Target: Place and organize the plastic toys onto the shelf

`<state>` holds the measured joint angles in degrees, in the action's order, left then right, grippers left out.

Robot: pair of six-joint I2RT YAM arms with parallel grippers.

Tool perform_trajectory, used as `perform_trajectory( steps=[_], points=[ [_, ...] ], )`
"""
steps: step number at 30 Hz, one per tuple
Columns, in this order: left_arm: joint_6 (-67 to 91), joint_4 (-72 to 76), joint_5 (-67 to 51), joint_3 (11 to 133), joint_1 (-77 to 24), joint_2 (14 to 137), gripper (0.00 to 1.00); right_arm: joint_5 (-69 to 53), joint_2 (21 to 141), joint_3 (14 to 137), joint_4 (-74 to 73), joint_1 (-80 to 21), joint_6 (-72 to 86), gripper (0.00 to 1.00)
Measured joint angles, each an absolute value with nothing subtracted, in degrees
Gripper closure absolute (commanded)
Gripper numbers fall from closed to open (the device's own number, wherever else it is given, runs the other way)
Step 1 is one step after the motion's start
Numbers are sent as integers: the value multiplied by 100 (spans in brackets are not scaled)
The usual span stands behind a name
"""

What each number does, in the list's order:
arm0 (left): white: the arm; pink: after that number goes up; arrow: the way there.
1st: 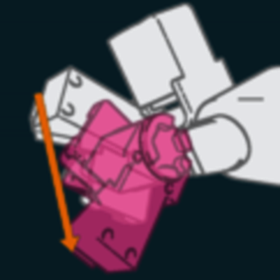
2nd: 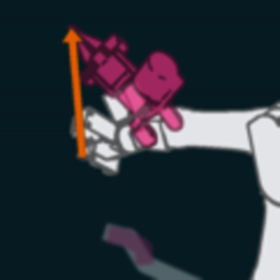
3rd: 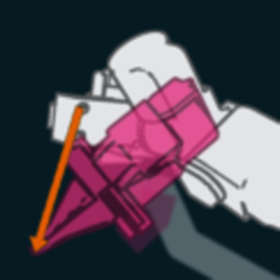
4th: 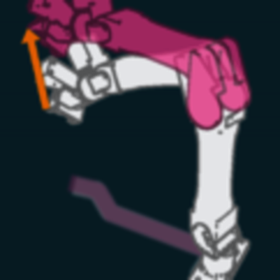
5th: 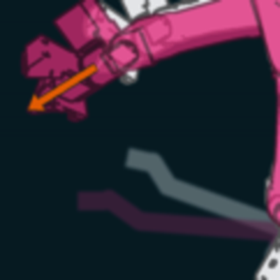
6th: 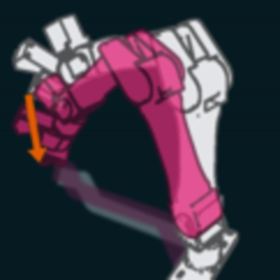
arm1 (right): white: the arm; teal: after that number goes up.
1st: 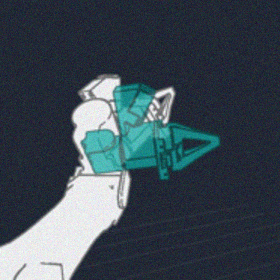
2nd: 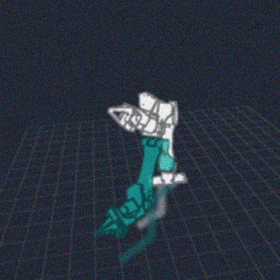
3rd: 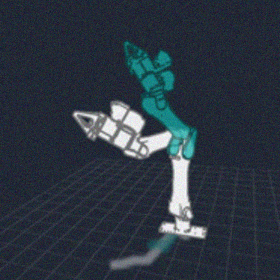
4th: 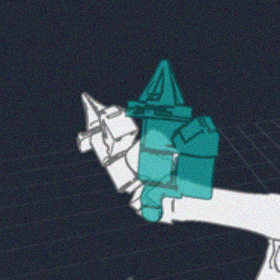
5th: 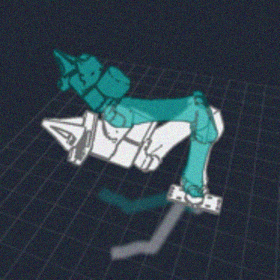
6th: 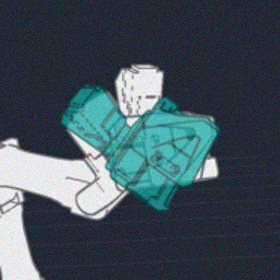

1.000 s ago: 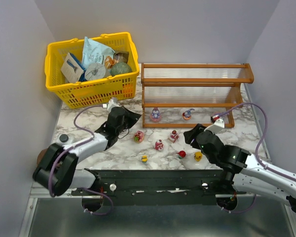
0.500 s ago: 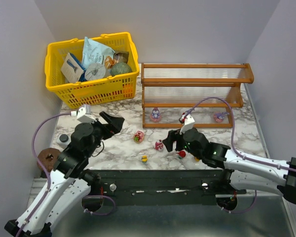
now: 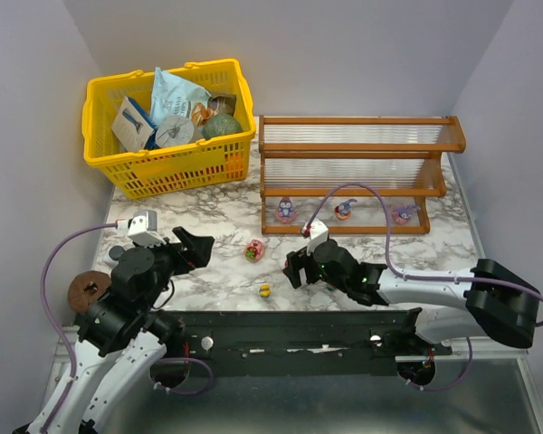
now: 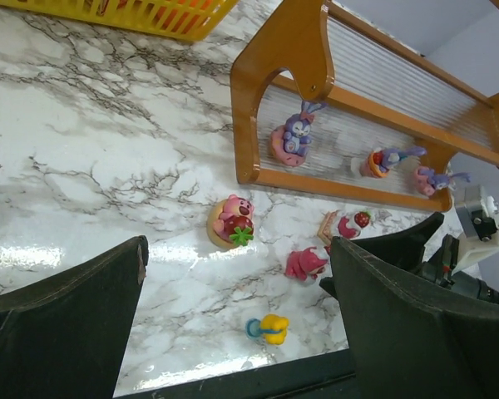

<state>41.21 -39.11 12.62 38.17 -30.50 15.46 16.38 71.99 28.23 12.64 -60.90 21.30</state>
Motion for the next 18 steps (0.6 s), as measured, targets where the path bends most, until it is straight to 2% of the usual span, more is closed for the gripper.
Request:
perform_trajectory(
  steps=[8,18],
  points=[
    [3780,-3826,797,3802,-3050,1806,1,1555,8005,2696,2025,-6114,2093,14],
    [3647,-3671,495,3800,-3050,1597,1,1629,8652,2569,2827,-6147,2180,35]
  ],
)
